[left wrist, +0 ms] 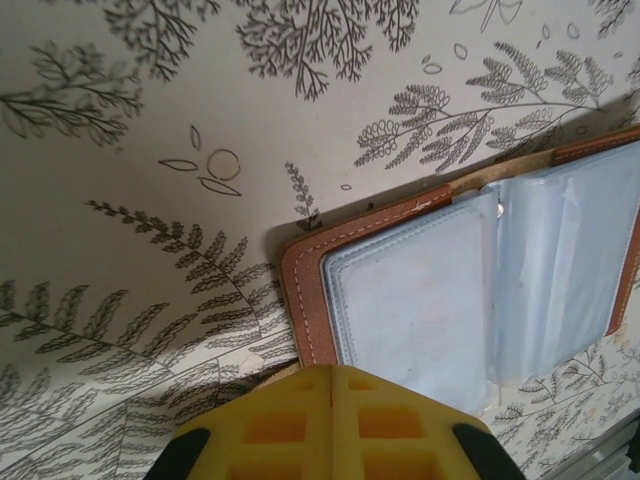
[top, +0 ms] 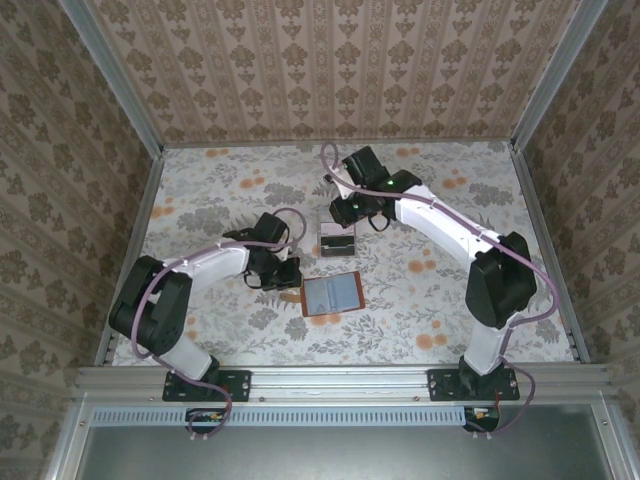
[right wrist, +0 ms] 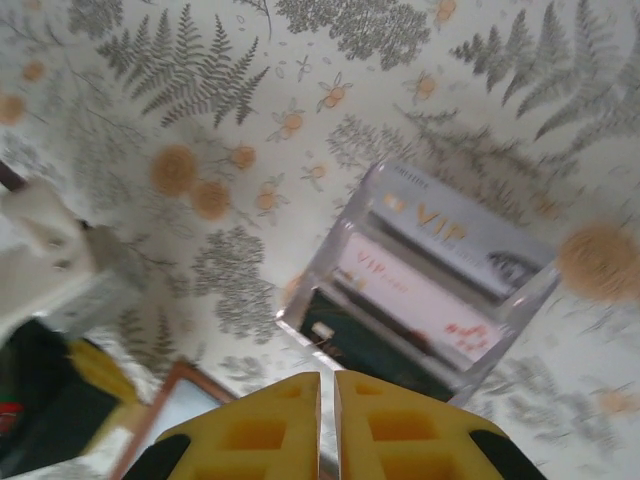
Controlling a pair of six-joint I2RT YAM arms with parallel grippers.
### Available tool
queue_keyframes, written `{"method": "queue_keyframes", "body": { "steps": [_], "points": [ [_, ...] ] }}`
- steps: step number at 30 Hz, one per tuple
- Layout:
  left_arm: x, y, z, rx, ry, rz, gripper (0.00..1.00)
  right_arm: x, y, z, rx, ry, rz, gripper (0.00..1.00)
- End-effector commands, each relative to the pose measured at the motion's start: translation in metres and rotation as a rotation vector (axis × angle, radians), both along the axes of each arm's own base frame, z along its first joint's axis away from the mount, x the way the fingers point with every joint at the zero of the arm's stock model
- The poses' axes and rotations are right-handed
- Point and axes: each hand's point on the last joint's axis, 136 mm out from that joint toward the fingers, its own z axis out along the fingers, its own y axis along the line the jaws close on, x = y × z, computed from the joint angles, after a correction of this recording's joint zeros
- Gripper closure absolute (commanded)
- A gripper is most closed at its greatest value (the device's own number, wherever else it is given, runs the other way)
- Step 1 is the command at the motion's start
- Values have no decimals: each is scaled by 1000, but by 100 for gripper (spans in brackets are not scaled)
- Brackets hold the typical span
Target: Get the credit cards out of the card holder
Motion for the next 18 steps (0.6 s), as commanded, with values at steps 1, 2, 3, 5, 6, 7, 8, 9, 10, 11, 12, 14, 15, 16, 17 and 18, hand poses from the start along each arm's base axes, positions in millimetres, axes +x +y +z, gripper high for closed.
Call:
{"method": "queue_keyframes", "body": {
  "steps": [1, 2, 3, 5, 6, 7, 8, 9, 10, 11, 12, 14, 15, 16, 17, 18],
  "points": [
    [-10, -3, -7, 13, 43, -14, 95, -19, 12, 8, 185, 148, -118, 86],
    [-11, -1, -10, 23, 50, -11, 95, -24, 14, 6, 211, 184, -127, 86],
    [-13, 0, -13, 37, 56, -9, 96, -30, 17, 5, 241, 212, -133, 86],
    [-15, 3, -18, 56, 63, -10, 96, -40, 20, -2, 282, 278, -155, 86],
    [-17, 5, -21, 68, 68, -10, 96, -44, 23, -4, 307, 307, -162, 86],
    [-18, 6, -23, 78, 71, -10, 96, -49, 25, -9, 318, 340, -166, 86],
    [-19, 8, -25, 92, 73, -13, 97, -54, 26, -15, 323, 378, -176, 85],
    [-20, 9, -27, 102, 75, -14, 97, -59, 25, -21, 321, 409, -186, 85],
    [-21, 11, -28, 111, 76, -13, 97, -63, 26, -27, 319, 430, -192, 85],
    [-22, 13, -30, 120, 78, -14, 97, -68, 26, -33, 314, 450, -198, 86],
    [-23, 14, -31, 123, 77, -14, 97, -71, 26, -39, 308, 466, -205, 85],
    [-25, 15, -32, 128, 83, -18, 98, -79, 26, -49, 299, 499, -213, 85],
    [-26, 15, -33, 128, 86, -17, 98, -83, 27, -53, 297, 515, -216, 85],
    [-27, 15, -33, 125, 88, -20, 98, -86, 28, -56, 294, 528, -214, 85],
    [-29, 15, -34, 121, 90, -23, 98, -89, 29, -59, 289, 540, -213, 85],
    [-30, 14, -34, 117, 93, -26, 98, -93, 31, -62, 284, 554, -209, 85]
  ]
}}
